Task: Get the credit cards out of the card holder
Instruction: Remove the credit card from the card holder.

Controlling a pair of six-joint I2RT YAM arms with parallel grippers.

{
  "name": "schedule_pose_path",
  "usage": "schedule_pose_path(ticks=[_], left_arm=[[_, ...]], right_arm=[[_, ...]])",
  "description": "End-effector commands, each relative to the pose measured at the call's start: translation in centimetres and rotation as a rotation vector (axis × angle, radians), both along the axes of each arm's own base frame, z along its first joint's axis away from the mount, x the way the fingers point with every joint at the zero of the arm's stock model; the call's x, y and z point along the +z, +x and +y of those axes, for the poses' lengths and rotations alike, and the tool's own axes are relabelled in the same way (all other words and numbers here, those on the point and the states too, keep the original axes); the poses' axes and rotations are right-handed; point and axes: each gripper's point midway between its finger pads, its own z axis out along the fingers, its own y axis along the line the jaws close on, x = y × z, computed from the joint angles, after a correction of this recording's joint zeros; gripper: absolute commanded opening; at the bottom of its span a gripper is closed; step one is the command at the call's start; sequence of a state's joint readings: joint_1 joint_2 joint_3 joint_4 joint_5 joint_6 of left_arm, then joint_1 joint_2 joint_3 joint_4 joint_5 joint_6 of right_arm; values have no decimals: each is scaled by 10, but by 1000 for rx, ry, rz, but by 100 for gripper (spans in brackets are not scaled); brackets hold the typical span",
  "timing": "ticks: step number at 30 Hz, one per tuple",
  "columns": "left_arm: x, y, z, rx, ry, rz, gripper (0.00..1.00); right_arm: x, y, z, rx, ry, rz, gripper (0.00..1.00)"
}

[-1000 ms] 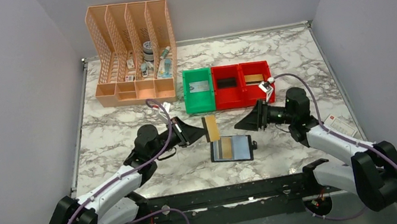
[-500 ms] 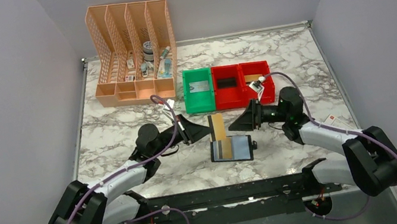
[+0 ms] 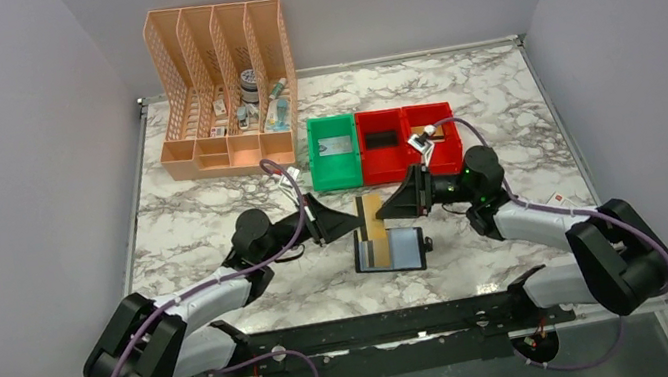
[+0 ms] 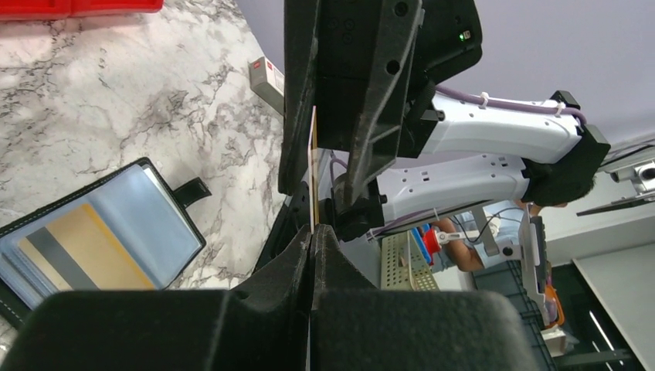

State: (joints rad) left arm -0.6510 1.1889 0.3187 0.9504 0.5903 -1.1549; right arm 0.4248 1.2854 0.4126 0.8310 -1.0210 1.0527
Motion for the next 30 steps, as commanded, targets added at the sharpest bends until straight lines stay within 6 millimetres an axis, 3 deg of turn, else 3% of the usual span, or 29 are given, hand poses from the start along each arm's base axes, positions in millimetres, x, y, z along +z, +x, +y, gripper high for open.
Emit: schedule_pose_path(ticks=[1, 6, 19, 26, 30], left_arm=[[24, -7, -6, -51, -64, -66, 0], [24, -6, -3, -24, -74, -66, 0], [24, -1, -8, -23, -122, -42, 0], [21, -2, -5, -6, -148, -20, 0], [20, -1, -5, 0, -153, -19, 0]], right_arm=[[11, 1, 3, 20, 43, -11, 32], [15, -5, 3, 55, 60, -9, 25], [24, -8, 6, 104, 68, -24, 24], [23, -3, 8, 102, 64, -10, 9], [25, -5, 8, 115, 55, -21, 6]])
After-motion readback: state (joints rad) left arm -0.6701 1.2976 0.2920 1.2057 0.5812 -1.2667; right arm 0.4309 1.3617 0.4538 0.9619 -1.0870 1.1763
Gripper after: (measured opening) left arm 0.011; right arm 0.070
